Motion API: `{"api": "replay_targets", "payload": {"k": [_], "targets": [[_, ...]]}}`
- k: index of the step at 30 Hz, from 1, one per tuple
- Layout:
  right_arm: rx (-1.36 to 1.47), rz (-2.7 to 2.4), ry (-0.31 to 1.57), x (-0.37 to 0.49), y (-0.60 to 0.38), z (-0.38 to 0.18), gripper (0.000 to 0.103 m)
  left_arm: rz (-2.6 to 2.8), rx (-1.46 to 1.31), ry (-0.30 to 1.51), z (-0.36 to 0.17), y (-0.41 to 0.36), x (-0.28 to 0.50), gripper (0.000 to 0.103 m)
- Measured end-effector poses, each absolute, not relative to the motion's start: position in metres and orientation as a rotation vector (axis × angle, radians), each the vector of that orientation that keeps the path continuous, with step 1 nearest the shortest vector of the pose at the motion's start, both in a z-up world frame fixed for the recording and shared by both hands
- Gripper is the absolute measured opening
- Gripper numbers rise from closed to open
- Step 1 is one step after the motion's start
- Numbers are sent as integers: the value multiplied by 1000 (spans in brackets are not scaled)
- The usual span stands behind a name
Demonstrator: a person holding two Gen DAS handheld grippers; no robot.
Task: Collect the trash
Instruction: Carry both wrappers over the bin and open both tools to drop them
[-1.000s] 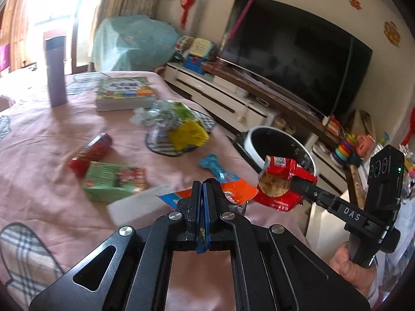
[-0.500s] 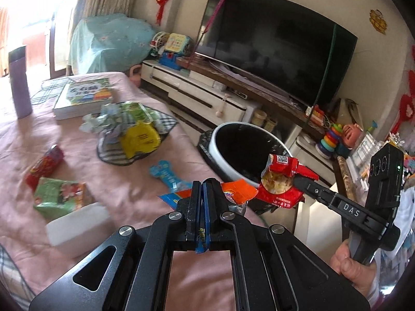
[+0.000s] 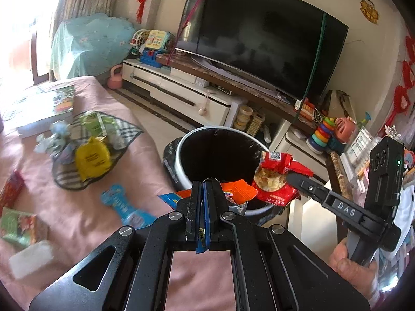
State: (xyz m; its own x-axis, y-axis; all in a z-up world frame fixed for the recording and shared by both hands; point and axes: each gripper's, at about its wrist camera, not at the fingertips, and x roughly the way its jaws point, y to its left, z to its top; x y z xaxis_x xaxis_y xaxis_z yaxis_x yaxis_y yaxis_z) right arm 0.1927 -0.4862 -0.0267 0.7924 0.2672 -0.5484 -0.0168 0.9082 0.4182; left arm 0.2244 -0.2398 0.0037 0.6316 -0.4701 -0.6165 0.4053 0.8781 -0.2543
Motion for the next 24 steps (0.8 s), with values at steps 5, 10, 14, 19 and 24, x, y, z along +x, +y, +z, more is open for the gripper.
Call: {"api": "replay_targets", "payload": {"k": [5,10,14,19,24], "targets": [[405,142,656,206,-496,-29,5,-512,-82,745,-1,-263,244,2],[404,133,678,219,-505,-32,5,-518,-82,773,-9,-281,261,2],[411,129,701,228,-511,-36,5,-522,-67,791,-13,-291,270,2],[435,115,734,240,-519,-43,11,-534,-40,832,-19,-301,280,10],[463,113,743,240,-523,-46,37,-521,-35,838,-21,-297,278,50]]}}
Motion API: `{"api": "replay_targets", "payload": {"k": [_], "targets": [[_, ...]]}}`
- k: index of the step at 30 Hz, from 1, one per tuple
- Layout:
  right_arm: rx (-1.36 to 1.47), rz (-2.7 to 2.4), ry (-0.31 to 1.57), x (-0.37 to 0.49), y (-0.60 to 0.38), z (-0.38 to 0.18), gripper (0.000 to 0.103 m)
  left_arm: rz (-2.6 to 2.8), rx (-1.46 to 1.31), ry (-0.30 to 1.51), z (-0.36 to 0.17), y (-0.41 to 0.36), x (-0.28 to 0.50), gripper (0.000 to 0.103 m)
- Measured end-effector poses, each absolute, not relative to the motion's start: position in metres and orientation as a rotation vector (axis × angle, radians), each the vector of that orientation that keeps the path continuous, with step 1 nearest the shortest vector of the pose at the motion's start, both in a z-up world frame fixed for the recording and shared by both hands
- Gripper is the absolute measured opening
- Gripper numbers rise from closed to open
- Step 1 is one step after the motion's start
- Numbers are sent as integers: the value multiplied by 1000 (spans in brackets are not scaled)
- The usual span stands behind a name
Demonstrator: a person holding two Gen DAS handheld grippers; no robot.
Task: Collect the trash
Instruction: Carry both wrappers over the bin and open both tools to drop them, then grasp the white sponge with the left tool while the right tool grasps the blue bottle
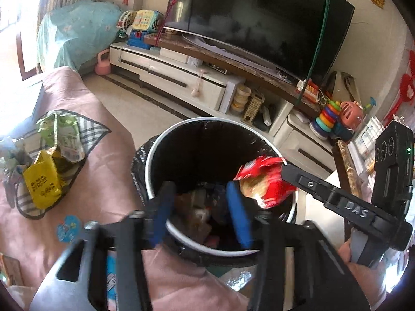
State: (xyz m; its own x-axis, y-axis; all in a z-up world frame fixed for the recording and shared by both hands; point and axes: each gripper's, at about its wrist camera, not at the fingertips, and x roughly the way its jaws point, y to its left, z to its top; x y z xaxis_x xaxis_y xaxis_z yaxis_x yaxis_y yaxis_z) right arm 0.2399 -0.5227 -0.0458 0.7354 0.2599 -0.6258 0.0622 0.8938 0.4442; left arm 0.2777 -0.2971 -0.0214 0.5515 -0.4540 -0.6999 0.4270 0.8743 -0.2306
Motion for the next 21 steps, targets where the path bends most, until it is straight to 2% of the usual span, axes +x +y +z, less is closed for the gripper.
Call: {"api": "replay_targets", "payload": {"k": [1,6,8,10,21], "targets": [[464,115,737,238,-523,-45,46,-516,-38,839,-21,-294,276,50],[460,118,718,228,-518,-39,52,-502,-63,836,-18,-274,260,54],[462,125,705,222,-514,-37,64,-498,-66,832,-16,-266,253,57],[470,134,689,214,-508,-36,84,-488,-62,823,-14,-255,243,57],[476,183,689,186,-464,-38,89,-435,-92,811,-15,-193,192,59]]}}
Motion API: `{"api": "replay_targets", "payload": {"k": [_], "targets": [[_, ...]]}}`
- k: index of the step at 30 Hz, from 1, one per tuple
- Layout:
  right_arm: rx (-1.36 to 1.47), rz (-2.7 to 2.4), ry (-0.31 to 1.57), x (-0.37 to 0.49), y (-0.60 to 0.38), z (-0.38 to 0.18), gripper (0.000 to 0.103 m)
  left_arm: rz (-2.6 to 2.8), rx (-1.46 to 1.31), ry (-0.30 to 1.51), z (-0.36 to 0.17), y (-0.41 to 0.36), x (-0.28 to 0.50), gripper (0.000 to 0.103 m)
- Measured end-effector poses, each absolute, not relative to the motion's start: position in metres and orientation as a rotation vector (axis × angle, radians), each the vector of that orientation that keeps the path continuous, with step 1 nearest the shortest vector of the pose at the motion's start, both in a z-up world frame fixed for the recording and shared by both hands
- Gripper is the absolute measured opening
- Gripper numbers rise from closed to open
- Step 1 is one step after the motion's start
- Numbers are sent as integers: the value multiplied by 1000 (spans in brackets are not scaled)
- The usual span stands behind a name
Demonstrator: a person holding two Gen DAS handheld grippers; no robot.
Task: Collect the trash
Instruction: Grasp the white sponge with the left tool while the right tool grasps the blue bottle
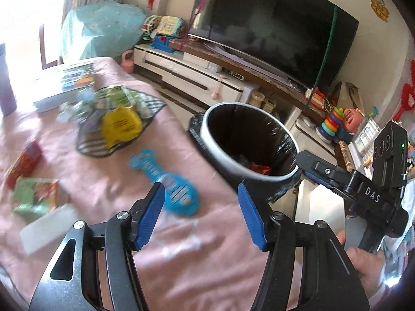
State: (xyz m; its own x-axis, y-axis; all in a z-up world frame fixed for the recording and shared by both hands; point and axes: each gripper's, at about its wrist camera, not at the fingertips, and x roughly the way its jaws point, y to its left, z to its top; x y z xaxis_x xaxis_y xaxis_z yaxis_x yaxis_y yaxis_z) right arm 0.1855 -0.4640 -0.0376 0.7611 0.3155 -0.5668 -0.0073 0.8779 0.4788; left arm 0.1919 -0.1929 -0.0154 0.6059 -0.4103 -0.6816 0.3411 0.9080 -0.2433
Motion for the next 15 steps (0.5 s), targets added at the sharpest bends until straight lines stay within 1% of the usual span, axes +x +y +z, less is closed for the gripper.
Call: {"api": "replay_targets", "payload": {"k": [15], "targets": [[394,271,728,163,-391,-42,91,-334,-137,796,-26,-110,147,60]]}}
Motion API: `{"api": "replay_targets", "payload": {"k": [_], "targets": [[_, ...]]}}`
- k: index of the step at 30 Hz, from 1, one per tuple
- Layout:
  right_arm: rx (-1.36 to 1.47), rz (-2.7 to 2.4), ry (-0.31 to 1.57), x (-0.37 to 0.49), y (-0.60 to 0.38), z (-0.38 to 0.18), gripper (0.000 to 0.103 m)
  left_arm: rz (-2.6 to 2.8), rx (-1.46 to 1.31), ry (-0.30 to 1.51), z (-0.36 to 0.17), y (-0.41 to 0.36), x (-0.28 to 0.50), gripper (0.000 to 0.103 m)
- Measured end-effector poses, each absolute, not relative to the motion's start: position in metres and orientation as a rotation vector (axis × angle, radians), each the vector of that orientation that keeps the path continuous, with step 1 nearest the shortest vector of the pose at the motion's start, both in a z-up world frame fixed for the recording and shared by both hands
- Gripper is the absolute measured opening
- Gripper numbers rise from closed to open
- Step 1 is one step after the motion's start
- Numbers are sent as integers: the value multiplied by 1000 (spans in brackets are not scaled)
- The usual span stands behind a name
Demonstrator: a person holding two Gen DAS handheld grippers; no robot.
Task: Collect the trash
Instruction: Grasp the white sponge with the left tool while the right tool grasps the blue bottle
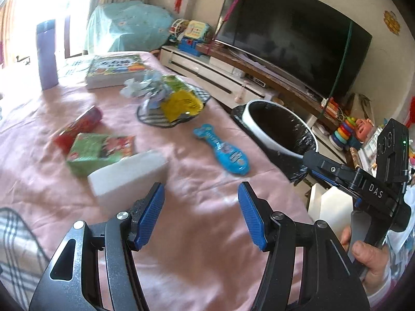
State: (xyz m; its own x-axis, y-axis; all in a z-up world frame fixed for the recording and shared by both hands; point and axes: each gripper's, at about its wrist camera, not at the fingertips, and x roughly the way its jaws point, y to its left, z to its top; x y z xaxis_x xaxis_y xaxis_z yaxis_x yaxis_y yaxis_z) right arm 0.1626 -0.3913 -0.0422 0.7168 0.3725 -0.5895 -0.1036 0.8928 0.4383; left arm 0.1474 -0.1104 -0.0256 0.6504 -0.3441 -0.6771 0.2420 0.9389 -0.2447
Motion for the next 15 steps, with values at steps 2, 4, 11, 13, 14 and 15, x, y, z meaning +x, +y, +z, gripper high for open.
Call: {"api": "replay_targets", "payload": {"k": [2,4,11,13,14,15], "targets": [[379,283,737,161,-382,-44,91,-317,-141,795,-28,-100,143,60],[363,294,741,160,-375,-44,91,-305,-147,794,-29,-92,139,60],[296,324,761,163,-349,-49,91,-263,-129,775,-32,-66,132,69],[284,332,771,165,-343,-52,91,-253,-124,770,-32,-59,133,69],[278,336,775,166,-340,-53,91,-251,-121,771,-33,-55,135,69],[269,339,779,167,-337,-54,91,-250,-115,772,-34,-52,136,69]]}}
